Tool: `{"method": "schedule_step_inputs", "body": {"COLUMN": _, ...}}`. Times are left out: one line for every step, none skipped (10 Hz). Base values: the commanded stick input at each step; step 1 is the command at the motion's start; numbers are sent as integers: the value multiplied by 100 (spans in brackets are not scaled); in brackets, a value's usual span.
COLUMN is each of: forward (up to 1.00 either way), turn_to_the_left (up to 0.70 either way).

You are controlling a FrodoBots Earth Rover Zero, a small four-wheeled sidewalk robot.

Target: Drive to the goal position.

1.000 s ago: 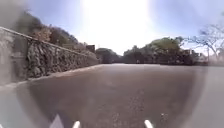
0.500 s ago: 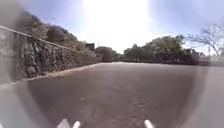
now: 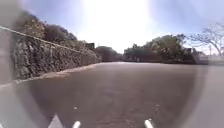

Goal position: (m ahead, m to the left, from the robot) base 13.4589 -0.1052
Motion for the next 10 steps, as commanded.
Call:
{"method": "schedule_step_inputs", "body": {"forward": 70, "turn_to_the_left": 0}}
{"method": "schedule_step_inputs", "body": {"forward": 70, "turn_to_the_left": 0}}
{"method": "schedule_step_inputs", "body": {"forward": 70, "turn_to_the_left": 0}}
{"method": "schedule_step_inputs", "body": {"forward": 70, "turn_to_the_left": 0}}
{"method": "schedule_step_inputs", "body": {"forward": 70, "turn_to_the_left": 0}}
{"method": "schedule_step_inputs", "body": {"forward": 70, "turn_to_the_left": 0}}
{"method": "schedule_step_inputs", "body": {"forward": 70, "turn_to_the_left": 0}}
{"method": "schedule_step_inputs", "body": {"forward": 70, "turn_to_the_left": 0}}
{"method": "schedule_step_inputs", "body": {"forward": 70, "turn_to_the_left": 0}}
{"method": "schedule_step_inputs", "body": {"forward": 70, "turn_to_the_left": 0}}
